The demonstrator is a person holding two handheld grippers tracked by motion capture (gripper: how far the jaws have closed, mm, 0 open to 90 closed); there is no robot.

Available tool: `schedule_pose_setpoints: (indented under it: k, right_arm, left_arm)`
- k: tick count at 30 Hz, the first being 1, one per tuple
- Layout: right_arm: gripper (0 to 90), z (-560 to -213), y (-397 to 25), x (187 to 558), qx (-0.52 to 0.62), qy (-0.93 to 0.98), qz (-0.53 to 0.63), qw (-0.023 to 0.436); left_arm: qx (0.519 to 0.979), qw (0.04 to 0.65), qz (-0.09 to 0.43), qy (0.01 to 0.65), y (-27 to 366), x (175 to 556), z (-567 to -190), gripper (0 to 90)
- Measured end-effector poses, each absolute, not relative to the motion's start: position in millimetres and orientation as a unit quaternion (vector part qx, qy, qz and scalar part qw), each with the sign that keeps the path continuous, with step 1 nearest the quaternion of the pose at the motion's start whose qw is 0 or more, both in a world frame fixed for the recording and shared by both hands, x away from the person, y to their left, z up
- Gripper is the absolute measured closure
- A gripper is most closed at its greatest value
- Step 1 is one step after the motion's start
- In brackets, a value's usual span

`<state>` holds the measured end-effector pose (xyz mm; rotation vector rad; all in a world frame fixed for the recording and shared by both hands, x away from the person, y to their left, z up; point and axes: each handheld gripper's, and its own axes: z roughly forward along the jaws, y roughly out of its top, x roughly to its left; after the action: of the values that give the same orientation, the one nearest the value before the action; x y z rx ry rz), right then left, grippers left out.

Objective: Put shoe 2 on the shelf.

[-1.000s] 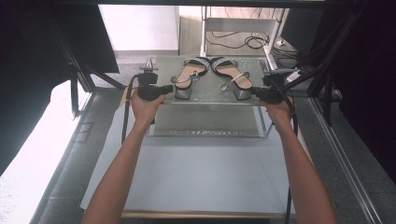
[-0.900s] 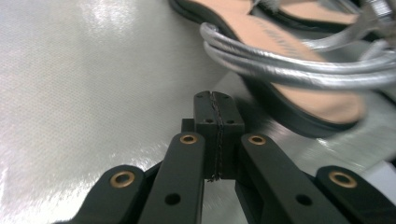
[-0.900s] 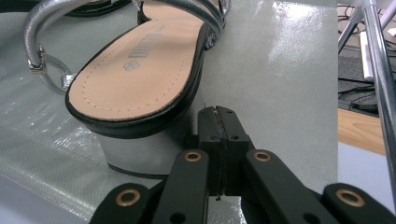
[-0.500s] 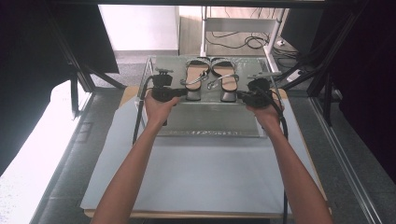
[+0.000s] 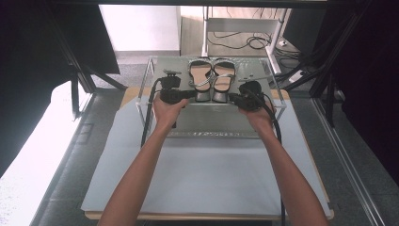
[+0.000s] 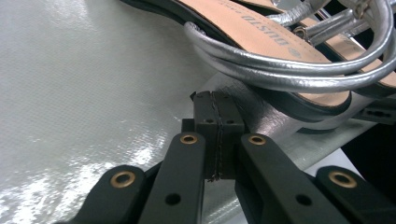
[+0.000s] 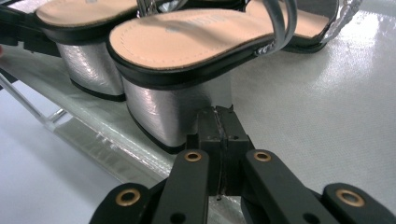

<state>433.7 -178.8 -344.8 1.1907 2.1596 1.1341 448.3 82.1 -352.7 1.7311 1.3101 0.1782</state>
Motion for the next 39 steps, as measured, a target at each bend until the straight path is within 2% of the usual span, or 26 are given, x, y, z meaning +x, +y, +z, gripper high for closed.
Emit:
schedule_pose_setpoints:
  k: [6,9,19,30,34,39]
  right_arm:
    - [86.7,-347.7,-182.8,433.9,0.433,0.772,0.42,0.202]
    - [86.2,-344.6,-188.1,426.9,0.427,0.77,0.429,0.202]
    - [81.3,-341.8,-223.6,378.7,0.402,0.755,0.483,0.188]
    - [63.4,-395.1,-265.5,307.2,0.369,0.764,0.508,0.152]
    - [57.5,-411.3,-271.1,291.6,0.37,0.765,0.505,0.149]
    - [52.3,-421.6,-268.9,289.0,0.366,0.779,0.49,0.139]
  left_arm:
    - [0.71,0.47,0.057,0.52,85.6,446.1,-353.4,89.3]
    - [0.708,0.482,0.061,0.512,95.2,440.1,-350.0,83.4]
    - [0.729,0.495,0.088,0.465,117.2,391.3,-342.0,75.2]
    - [0.754,0.503,0.077,0.415,139.5,309.3,-383.0,67.5]
    - [0.76,0.495,0.08,0.414,143.4,295.9,-400.2,62.8]
    - [0.771,0.479,0.066,0.414,145.0,292.7,-415.8,56.0]
